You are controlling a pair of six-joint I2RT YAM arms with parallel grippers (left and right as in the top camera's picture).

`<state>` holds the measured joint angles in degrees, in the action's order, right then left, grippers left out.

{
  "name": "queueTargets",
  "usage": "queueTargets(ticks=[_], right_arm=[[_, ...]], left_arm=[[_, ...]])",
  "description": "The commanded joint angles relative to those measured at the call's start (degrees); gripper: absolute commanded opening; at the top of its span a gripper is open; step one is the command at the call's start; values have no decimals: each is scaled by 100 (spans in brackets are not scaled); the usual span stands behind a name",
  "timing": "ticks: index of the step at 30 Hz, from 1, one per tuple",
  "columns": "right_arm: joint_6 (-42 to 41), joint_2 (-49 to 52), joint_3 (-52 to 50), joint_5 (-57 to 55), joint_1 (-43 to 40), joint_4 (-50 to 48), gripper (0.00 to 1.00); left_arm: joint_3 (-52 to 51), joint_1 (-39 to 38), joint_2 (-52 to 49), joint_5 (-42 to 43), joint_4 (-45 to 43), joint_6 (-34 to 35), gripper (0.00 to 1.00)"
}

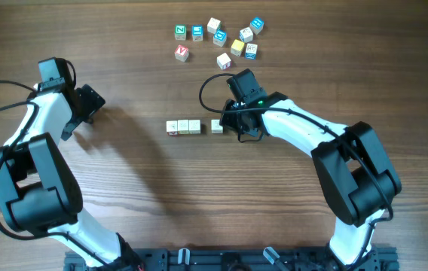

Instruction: Form a horizontal line

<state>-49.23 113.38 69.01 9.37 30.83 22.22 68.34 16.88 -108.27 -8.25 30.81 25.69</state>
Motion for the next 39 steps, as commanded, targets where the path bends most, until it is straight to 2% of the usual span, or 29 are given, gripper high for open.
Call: queueTargets(ticks=[1,39], right_arm=[[-46,68,-13,-208,17,-11,5],[-44,68,-13,-240,7,26,5]], left_arm=[[-20,-4,-39,7,0,50,100],[-20,-4,-39,7,0,50,100]])
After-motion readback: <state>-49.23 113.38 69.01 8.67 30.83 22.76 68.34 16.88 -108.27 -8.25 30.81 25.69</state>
